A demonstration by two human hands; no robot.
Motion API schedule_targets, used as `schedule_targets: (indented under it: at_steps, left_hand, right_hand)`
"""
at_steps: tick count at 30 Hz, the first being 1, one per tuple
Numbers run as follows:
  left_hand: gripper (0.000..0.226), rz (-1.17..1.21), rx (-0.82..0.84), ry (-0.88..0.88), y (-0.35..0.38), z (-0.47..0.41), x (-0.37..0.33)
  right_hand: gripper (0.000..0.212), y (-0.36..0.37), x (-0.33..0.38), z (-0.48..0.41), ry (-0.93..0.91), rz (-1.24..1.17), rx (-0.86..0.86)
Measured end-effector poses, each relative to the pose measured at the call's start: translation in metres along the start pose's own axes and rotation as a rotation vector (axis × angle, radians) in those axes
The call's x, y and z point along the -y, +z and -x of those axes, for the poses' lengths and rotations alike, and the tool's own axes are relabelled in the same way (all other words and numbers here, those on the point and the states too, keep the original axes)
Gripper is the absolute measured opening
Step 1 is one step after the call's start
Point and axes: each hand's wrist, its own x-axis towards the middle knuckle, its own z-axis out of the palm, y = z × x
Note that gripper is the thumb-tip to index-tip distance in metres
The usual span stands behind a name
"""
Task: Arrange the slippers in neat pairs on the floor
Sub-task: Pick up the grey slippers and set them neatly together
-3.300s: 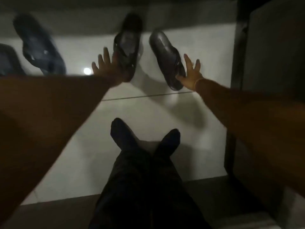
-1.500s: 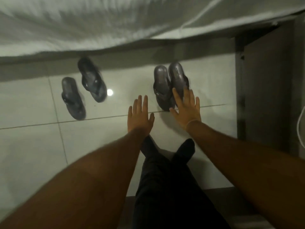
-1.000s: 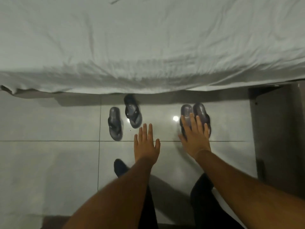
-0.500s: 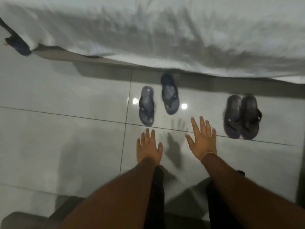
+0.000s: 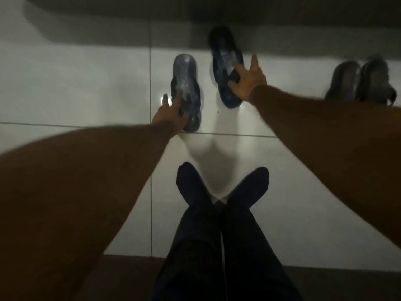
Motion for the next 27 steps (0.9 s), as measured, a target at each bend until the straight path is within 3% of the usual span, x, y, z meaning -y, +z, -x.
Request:
schedule_targets:
  at_steps: [3, 6, 11, 27]
  left_hand:
    - [0.078, -0.097, -0.034, 0.133, 0.014, -0.019, 0.007]
    - [0.074, -0.045, -0.030, 0.108, 0.027, -0.025, 0.011]
    - [0.074, -0.021, -0.027, 0.115, 0.030, -0.025, 0.017]
    - [0.083, 0.049, 0.010, 0.099, 0.030, -0.027, 0.014]
  right_hand:
    - [0.070, 0.015, -0.006, -0.020, -0.016, -0.031, 0.044]
    - [0.062, 0.030, -0.012, -0.015, -0.101, -0.117, 0.045]
    - [0.052, 0.062, -0.001, 0.009, -0.090, -0.182, -0.003]
    - [0.076, 0.116, 0.023, 0.036, -0.023, -0.287, 0.062]
